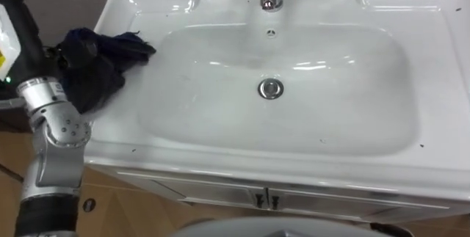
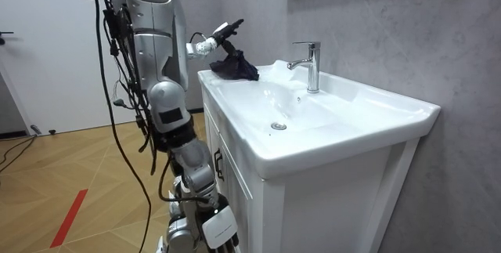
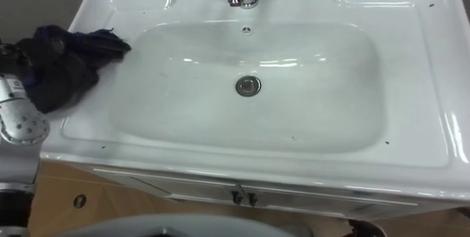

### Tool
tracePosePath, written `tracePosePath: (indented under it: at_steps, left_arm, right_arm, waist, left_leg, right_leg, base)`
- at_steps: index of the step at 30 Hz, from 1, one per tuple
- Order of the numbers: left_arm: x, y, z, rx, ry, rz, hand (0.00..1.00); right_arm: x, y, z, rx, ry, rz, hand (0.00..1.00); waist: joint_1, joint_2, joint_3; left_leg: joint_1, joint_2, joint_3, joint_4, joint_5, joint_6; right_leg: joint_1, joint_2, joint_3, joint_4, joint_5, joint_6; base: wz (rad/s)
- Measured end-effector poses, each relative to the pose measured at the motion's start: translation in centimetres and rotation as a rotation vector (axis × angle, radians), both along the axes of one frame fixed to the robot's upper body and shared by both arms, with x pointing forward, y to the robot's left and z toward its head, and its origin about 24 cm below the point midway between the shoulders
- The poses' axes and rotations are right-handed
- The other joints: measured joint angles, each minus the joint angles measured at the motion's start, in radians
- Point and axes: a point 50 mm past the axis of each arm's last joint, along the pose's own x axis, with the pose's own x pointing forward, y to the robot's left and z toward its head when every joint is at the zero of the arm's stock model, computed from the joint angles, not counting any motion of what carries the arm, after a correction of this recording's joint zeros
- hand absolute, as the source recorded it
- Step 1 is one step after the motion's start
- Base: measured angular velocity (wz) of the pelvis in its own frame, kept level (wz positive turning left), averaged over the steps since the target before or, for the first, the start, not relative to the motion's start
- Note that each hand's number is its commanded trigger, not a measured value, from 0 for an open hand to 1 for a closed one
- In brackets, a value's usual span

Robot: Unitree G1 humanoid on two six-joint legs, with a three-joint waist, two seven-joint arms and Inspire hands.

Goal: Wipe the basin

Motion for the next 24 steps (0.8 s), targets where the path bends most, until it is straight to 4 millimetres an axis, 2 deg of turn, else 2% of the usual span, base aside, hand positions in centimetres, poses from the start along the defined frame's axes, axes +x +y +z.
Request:
tracePosePath:
  at_steps: [5,10,12,18,20,22,24]
  left_arm:
    - [-0.4,1.0,0.5,-0.073,-0.055,0.037,0.0]
    - [-1.1,1.9,2.9,-0.1,-0.229,0.098,0.0]
    - [-1.8,2.9,3.6,-0.098,-0.286,0.159,0.0]
    - [-3.7,5.4,4.1,-0.148,-0.382,0.31,0.0]
    - [-4.2,5.8,3.9,-0.174,-0.402,0.349,0.0]
    - [-4.5,6.3,2.9,-0.203,-0.384,0.385,0.0]
    - [-5.4,7.1,0.7,-0.245,-0.303,0.446,0.0]
  right_arm:
    - [0.0,0.0,0.0,0.006,-0.004,-0.005,0.0]
    - [-0.9,0.0,0.0,-0.002,0.006,-0.011,0.0]
    - [-1.1,0.1,-0.1,-0.015,0.008,-0.016,0.0]
    - [-1.8,0.2,-0.1,-0.012,0.022,-0.032,0.0]
    - [-1.9,0.1,-0.1,-0.013,0.022,-0.039,0.0]
    - [-2.0,0.0,-0.1,-0.017,0.021,-0.04,0.0]
    - [-2.2,0.1,-0.1,-0.015,0.023,-0.039,0.0]
  waist:
    - [0.003,0.002,-0.0019]
    - [0.029,0.008,-0.0048]
    - [0.036,0.013,-0.0085]
    - [0.058,0.013,-0.0057]
    - [0.066,0.013,-0.0048]
    - [0.083,0.017,-0.0046]
    - [0.099,0.017,-0.0051]
  left_leg:
    - [-0.002,0.001,-0.003,0.003,-0.002,0.0]
    - [0.002,0.001,-0.003,0.001,-0.002,0.0]
    - [0.006,0.001,-0.001,-0.003,-0.002,0.0]
    - [0.011,0.0,-0.003,-0.005,-0.003,0.0]
    - [0.013,0.0,-0.006,-0.006,-0.003,-0.001]
    - [0.013,-0.001,-0.006,-0.01,-0.004,-0.002]
    - [0.008,-0.002,-0.007,-0.011,-0.004,-0.002]
  right_leg:
    - [0.001,0.002,0.001,0.002,0.0,0.0]
    - [0.002,0.002,0.002,0.003,0.0,0.0]
    - [0.003,0.002,0.002,0.003,0.0,0.0]
    - [0.01,0.002,0.0,0.003,0.0,0.0]
    - [0.01,0.002,0.001,0.003,0.0,0.0]
    - [0.006,0.002,0.003,0.003,0.0,0.0]
    - [0.002,0.001,0.0,0.003,-0.001,0.0]
  base:
    - [0.0]
    - [-0.01]
    - [-0.04]
    - [0.0]
    - [-0.02]
    - [-0.05]
    - [0.0]
